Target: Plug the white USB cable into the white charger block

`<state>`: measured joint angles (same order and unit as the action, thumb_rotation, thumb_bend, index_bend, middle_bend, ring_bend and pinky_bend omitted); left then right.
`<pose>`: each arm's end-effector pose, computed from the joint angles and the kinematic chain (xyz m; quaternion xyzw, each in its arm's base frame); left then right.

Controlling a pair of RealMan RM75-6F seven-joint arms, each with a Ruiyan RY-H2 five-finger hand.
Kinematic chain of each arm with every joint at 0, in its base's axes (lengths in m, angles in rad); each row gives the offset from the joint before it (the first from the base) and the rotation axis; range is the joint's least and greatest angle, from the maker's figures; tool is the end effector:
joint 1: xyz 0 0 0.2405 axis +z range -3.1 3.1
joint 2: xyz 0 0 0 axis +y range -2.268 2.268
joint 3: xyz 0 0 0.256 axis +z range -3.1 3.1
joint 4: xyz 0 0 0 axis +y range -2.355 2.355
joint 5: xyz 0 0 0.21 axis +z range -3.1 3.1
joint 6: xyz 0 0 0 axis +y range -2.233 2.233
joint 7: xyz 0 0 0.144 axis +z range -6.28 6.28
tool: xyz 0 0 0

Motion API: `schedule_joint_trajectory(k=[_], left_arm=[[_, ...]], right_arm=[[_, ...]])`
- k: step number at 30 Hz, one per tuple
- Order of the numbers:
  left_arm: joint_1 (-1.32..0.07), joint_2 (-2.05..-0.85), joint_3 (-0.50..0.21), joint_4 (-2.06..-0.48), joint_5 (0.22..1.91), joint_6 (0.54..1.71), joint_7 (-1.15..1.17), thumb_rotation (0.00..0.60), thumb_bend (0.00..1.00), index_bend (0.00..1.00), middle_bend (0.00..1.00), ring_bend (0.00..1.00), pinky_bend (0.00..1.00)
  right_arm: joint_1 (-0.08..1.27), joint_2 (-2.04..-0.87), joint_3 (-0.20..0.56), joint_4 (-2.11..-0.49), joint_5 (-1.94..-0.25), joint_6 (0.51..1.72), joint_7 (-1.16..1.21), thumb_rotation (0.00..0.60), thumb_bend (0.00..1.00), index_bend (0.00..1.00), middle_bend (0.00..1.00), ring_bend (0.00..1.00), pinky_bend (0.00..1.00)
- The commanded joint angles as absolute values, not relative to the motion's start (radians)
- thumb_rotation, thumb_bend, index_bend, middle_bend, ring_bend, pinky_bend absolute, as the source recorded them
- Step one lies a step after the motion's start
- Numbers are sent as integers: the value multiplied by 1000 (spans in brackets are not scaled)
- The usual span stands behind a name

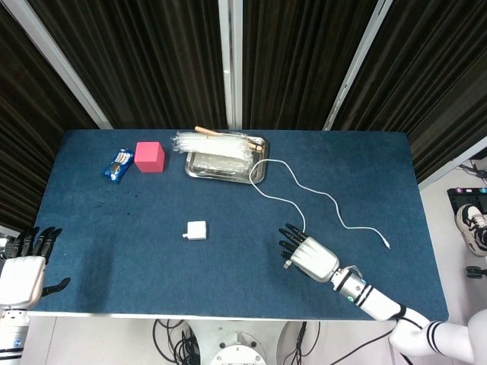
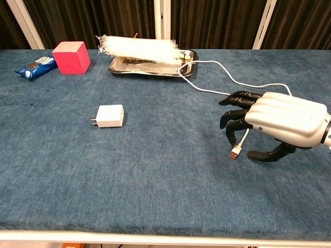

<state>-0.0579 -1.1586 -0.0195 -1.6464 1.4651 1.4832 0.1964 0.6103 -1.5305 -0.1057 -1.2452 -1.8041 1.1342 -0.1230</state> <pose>-0.3122 0.1653 0.1405 -0.6110 -0.3765 -0.3274 0.6146 -0.2101 -0.2667 -0.0248 0.8666 -0.1708 0.3536 0.3081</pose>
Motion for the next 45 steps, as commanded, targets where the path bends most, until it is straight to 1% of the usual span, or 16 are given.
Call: schedule_joint_trajectory(k=[1,20,30,38,45], left_arm=[[-58,-1159,-19,-1646,1465,1483,196,600,53,101,84,0,0],[-62,-1158,-22,-1651,1457,1474,203,600,53,101,84,0,0],[-64,-1155,-23,-1657,1452,1469,207,600,53,101,84,0,0],[-64,-1154,-23,-1657,1452,1469,206,600,53,101,84,0,0],[-62,-1154,-21,-1654,1452,1469,201,600,53,101,84,0,0]], right_arm=[[611,-1532,-106,-1243,-1803,1134,-121,600,278,454,249,29,0],[625,-1558,-102,-1202,-1793,1120,-105,600,306,498,268,30,0],[630,-1568,-104,-1190,-1796,1126,-92,600,307,472,271,31,0],[632,-1576,-105,-1181,-1791,1124,-88,600,318,471,280,31,0],[631,-1582,-104,-1176,-1786,1125,-90,600,327,516,294,33,0]])
